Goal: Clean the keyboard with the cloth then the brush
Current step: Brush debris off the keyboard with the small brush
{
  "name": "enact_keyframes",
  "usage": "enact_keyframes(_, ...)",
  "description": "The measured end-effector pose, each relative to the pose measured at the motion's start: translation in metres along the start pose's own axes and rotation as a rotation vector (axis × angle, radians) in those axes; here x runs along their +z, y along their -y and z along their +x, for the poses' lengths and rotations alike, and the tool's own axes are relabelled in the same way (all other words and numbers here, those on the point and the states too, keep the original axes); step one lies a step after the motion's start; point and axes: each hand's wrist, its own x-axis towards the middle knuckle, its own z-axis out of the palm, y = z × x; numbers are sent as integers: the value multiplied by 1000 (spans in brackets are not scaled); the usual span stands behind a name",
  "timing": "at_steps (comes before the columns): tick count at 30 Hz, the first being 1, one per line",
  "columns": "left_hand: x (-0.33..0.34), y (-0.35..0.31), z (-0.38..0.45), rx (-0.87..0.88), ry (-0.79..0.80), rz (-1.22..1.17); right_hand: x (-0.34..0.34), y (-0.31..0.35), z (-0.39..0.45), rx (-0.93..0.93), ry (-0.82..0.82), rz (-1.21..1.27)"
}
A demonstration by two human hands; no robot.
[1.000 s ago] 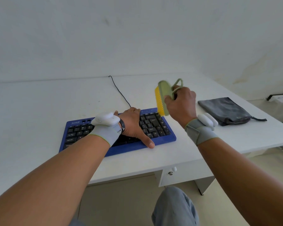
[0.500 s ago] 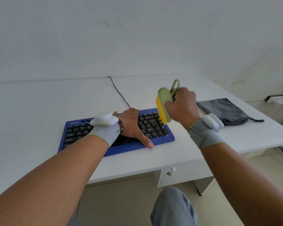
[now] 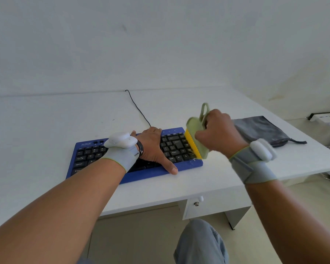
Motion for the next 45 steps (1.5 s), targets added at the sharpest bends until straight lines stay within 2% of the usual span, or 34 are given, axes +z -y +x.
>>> enact_keyframes(5,0,0,1,4,-1,7,-7,4,11,18,-174,7)
enact_keyframes(8,1,0,0,-2,0,7,13,-2,-2,-3,-99,-3)
enact_keyframes(10,1,1,0,-1,0,5,3,-4,-6,-1,-49,0)
enact_keyframes(15,0,0,1,6,5,17,-6,-4,2,-33,-203,-10)
enact_keyframes(18,1,0,0,3,-1,17,8,-7,-7,1,-106,43)
enact_keyframes(21,1,1,0,5,-3,-2,-12,-10,-9,-1,-64,54)
enact_keyframes(25,1,0,0,10,-7,3,-8,-9,-6,-36,-250,30)
enact_keyframes(28,1,0,-1,4,-6,10,13,-13,-13,-21,-160,58)
enact_keyframes(31,2,3,0,3,-15,-12,-7,-14,-11,-3,-77,39)
enact_keyframes(36,1,1,1,7,-4,6,-4,-2,-5,-96,-287,45)
enact_keyframes(39,2,1,0,-2,-2,11,19,-3,-12,-119,-186,78)
enact_keyframes(43,3,2,0,4,-5,10,-7,-4,-14,-124,-5,-52)
enact_keyframes(45,2,2,-1,10,-11,14,-22,0,-13,-174,-30,-52)
